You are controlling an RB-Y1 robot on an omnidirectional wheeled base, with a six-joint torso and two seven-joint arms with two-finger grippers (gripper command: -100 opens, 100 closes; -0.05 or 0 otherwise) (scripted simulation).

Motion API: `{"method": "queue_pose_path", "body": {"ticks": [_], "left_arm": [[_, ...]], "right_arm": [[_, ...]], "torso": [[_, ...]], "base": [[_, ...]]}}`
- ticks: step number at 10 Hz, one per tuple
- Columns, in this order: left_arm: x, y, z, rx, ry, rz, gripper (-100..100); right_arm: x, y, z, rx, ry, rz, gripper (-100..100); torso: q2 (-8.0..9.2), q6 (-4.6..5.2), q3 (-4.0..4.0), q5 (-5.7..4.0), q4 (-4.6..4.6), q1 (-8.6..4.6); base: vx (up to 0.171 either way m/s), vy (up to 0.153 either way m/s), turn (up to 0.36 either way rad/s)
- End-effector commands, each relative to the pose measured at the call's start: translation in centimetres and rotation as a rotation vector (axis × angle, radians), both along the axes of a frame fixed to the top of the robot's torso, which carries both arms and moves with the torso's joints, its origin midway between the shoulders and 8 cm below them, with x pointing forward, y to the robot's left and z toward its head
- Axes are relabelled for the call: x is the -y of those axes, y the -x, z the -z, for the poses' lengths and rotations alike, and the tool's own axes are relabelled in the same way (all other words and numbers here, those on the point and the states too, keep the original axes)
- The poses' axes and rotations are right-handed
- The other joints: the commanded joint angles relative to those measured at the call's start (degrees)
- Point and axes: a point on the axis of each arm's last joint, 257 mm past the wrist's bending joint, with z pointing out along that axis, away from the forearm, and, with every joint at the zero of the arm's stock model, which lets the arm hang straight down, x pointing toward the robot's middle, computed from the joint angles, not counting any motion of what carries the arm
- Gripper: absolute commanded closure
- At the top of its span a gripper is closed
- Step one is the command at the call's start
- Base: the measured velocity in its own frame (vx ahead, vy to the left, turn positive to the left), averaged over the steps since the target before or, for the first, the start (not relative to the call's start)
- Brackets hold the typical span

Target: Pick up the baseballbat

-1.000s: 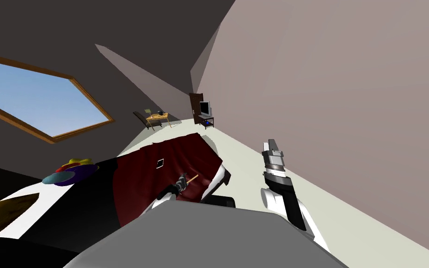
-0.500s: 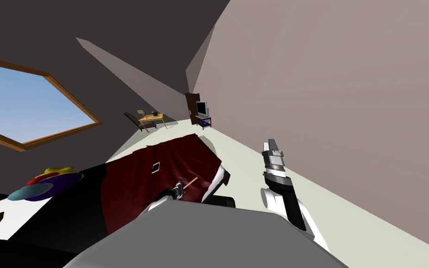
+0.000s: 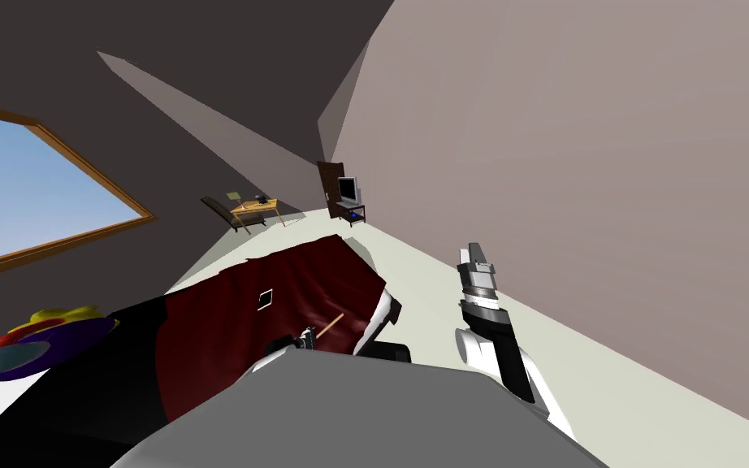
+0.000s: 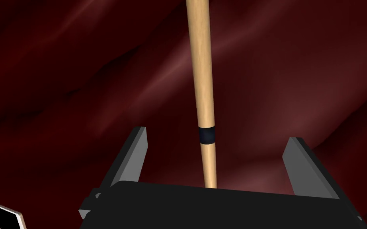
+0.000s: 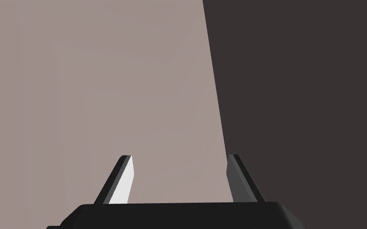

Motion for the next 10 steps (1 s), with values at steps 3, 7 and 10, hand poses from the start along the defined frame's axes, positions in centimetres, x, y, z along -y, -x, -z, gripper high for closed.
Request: {"method": "queue_pose_path", "body": {"ticks": [3,7,10], "left_arm": [[-1.4,4.3,2.0,-0.133,0.044,-0.07,-100],[-2.8,7.8,3.1,-0.24,0.076,-0.134,-100],[-4.8,11.9,3.6,-0.362,0.108,-0.221,-100]], "right_arm": [[0.0,0.0,0.0,0.0,0.0,0.0,0],[0.0,0.0,0.0,0.0,0.0,0.0,0],[0.0,0.0,0.0,0.0,0.0,0.0,0]], "torso": [[0.01,0.0,0.0,0.0,0.0,-0.01],[0.01,-0.01,0.01,0.0,0.0,-0.02],[0.01,-0.01,0.01,0.01,0.0,0.04]], "base": [[0.024,0.032,-0.094],[0.022,0.032,-0.076],[0.024,0.046,-0.129]]}}
